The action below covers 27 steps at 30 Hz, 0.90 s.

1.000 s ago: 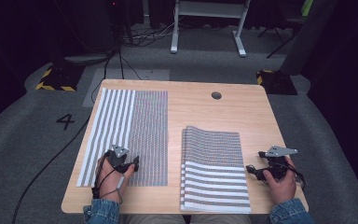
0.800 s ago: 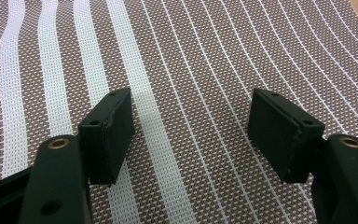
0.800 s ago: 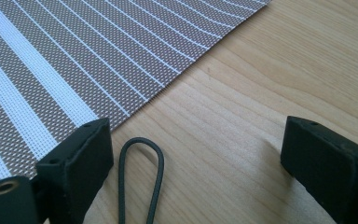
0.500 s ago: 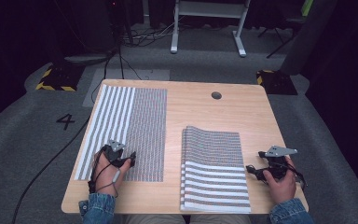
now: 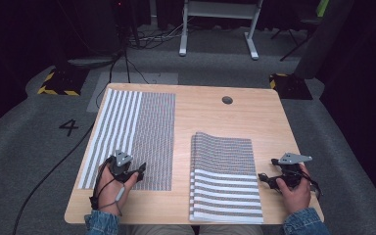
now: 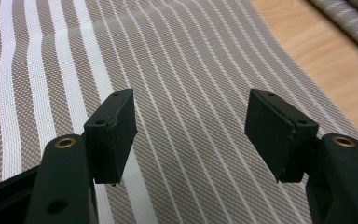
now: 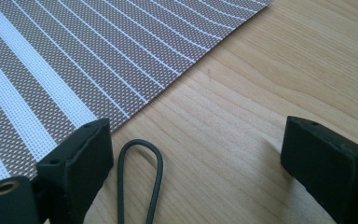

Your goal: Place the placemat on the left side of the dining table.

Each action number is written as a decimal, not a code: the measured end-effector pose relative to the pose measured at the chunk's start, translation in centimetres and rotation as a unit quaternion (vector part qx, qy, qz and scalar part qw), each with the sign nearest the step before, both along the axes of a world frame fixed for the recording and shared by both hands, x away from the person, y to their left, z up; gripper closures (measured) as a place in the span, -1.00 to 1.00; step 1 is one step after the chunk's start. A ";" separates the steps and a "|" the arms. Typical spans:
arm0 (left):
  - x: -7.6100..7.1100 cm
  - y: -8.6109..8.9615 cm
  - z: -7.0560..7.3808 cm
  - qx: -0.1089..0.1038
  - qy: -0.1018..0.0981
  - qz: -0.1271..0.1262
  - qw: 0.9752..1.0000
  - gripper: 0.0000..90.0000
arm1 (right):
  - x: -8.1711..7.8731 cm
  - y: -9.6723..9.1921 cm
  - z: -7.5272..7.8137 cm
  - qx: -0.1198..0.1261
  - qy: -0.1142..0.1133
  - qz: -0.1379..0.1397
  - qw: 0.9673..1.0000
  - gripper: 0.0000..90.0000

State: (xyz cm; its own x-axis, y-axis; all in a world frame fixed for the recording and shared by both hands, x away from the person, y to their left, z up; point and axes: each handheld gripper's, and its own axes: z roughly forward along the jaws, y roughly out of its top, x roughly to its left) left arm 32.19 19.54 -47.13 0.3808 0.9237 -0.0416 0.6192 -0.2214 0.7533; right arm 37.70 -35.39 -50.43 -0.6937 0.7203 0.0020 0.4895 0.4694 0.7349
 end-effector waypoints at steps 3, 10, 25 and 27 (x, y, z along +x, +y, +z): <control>-1.6 -0.4 0.7 0.001 -0.001 -0.017 1.000 -0.26 | 0.0 0.0 0.0 0.000 0.000 0.001 1.000 -0.79; -4.4 -0.9 1.2 -0.002 -0.005 -0.067 0.998 -0.32 | 0.0 0.0 0.0 0.000 0.000 0.002 1.000 -0.79; -6.0 -3.9 -2.9 0.010 0.034 -0.183 0.983 -0.38 | 0.2 0.1 0.0 -0.002 -0.002 0.004 1.000 -0.79; -6.2 -4.2 -3.1 0.009 0.026 -0.188 0.982 -0.39 | 0.2 0.1 0.0 -0.002 -0.002 0.004 1.000 -0.79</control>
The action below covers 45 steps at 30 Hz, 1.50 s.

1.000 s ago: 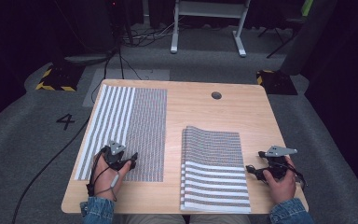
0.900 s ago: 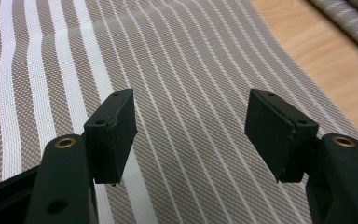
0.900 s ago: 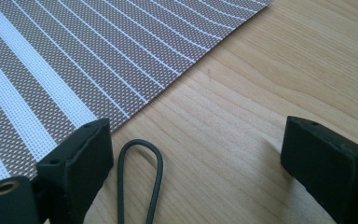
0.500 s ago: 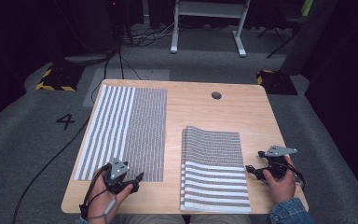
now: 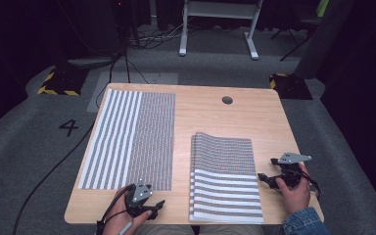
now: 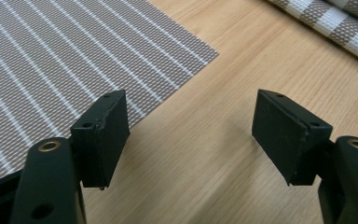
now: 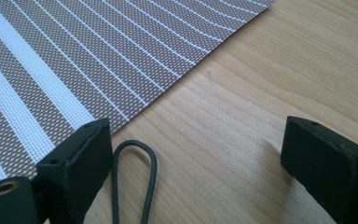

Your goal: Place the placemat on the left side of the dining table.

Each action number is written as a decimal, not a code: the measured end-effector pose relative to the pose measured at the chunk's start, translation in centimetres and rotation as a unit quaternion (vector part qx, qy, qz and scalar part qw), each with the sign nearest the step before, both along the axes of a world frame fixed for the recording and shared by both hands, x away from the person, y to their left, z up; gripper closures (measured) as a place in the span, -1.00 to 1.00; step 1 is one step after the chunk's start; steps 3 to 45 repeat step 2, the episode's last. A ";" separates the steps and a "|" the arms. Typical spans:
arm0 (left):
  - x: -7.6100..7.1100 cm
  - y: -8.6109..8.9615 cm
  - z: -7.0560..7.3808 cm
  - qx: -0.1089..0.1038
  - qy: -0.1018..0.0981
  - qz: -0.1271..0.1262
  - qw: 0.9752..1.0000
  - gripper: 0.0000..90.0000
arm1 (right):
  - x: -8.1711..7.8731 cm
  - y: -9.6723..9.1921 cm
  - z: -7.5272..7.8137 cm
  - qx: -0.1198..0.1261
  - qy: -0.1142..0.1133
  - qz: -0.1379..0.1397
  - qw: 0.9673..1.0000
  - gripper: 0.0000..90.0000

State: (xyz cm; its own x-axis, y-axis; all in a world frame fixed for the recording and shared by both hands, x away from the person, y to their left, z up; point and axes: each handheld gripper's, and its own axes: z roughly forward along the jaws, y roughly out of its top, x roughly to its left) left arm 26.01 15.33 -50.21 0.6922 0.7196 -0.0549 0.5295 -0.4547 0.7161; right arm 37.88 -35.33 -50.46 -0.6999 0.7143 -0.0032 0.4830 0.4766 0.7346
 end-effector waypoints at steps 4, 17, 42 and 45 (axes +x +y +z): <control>-0.1 -0.4 -0.3 -0.006 -0.004 -0.004 1.000 -0.40 | 0.0 0.0 0.0 0.003 0.001 -0.002 1.000 -0.79; -0.1 -0.4 -0.3 -0.006 -0.004 -0.004 1.000 -0.40 | 0.0 0.0 0.0 0.003 0.001 -0.002 1.000 -0.79; -0.1 -0.4 -0.3 -0.006 -0.004 -0.004 1.000 -0.40 | 0.0 0.0 0.0 0.003 0.001 -0.002 1.000 -0.79; -0.1 -0.4 -0.3 -0.006 -0.004 -0.004 1.000 -0.40 | 0.0 0.0 0.0 0.003 0.001 -0.002 1.000 -0.79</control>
